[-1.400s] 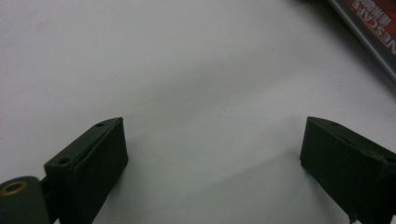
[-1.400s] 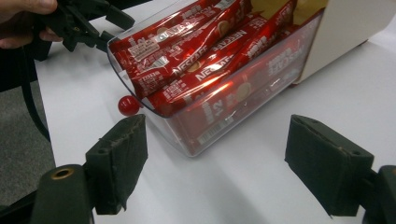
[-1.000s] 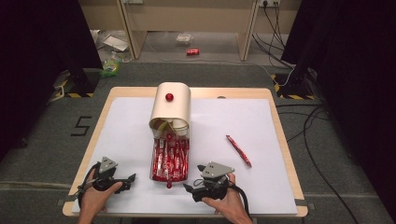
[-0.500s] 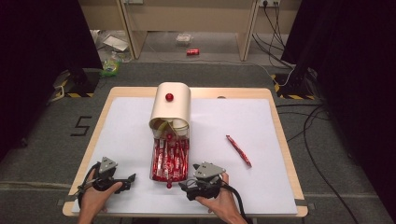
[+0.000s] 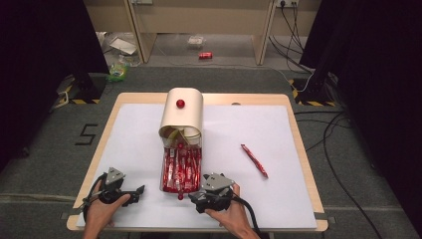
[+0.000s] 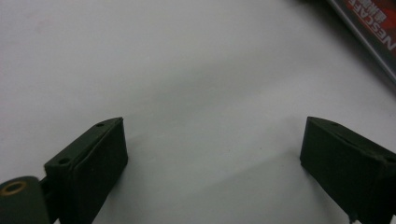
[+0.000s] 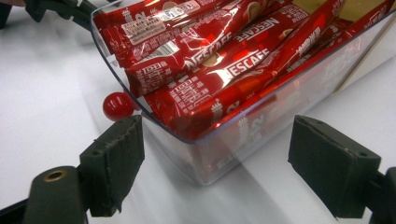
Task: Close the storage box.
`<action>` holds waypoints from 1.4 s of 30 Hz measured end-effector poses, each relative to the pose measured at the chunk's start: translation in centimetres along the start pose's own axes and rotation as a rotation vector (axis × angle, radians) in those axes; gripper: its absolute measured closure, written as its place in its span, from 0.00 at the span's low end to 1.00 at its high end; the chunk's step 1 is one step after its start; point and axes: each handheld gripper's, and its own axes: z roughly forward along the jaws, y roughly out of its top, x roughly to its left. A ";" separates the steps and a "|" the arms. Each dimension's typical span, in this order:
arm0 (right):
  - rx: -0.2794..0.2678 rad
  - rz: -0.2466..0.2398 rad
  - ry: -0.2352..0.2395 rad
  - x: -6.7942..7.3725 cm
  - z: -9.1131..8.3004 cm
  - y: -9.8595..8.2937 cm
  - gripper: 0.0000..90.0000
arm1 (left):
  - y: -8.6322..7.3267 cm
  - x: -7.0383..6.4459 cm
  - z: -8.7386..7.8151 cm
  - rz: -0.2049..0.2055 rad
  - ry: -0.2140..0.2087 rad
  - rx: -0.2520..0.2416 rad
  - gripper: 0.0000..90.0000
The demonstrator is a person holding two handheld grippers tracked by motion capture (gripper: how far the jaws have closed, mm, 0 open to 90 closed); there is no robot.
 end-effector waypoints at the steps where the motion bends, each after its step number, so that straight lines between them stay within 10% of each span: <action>1: -0.005 -0.002 -0.003 -0.1 0.1 0.0 0.21 | 0.0 0.0 0.0 0.000 0.000 0.000 0.07; 42: -0.115 0.084 -0.078 -2.1 1.2 1.4 0.22 | 0.0 0.0 0.0 0.000 0.000 0.000 0.07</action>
